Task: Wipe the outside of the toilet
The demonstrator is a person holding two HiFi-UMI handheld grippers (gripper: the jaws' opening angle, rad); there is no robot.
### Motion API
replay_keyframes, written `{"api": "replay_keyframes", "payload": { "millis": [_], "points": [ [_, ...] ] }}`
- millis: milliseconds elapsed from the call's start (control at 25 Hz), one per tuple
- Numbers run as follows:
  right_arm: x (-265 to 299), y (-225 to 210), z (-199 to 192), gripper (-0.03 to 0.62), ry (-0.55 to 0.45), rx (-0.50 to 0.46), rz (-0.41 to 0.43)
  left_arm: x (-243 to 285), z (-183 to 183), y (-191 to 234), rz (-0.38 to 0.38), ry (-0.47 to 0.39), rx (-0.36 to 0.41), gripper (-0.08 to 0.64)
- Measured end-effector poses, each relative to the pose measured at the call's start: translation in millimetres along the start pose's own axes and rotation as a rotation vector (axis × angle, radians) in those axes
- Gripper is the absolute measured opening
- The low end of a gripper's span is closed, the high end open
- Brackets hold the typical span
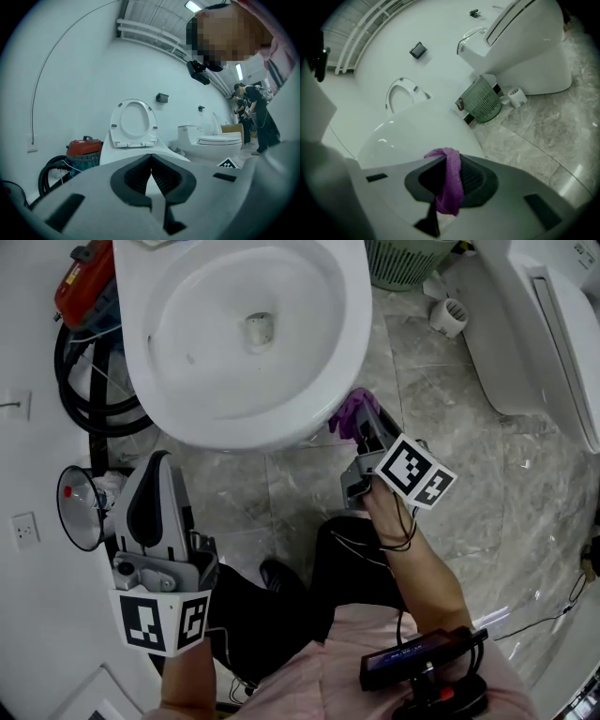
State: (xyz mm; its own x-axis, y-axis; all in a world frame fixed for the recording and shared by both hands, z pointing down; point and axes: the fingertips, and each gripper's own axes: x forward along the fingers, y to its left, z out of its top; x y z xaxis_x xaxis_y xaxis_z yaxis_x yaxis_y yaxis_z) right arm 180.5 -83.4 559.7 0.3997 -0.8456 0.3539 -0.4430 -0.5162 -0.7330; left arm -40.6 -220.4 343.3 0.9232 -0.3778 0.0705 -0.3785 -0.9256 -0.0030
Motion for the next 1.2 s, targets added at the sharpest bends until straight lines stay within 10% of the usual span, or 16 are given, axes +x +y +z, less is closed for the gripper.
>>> {"api": "replay_keyframes", "payload": {
  "millis": [640,1200],
  "points": [
    [-25.2,-3.0,132.1,0.063,-0.338,-0.109,-0.041,-13.5,11.0,11.7,0.017,-0.033,0.006,0.008],
    [-109.2,29.2,121.1,0.065,-0.370,-0.140,0.004,-25.8,13.5,14.9,-0.010,-0.086,-0.026,0.008]
  ]
}}
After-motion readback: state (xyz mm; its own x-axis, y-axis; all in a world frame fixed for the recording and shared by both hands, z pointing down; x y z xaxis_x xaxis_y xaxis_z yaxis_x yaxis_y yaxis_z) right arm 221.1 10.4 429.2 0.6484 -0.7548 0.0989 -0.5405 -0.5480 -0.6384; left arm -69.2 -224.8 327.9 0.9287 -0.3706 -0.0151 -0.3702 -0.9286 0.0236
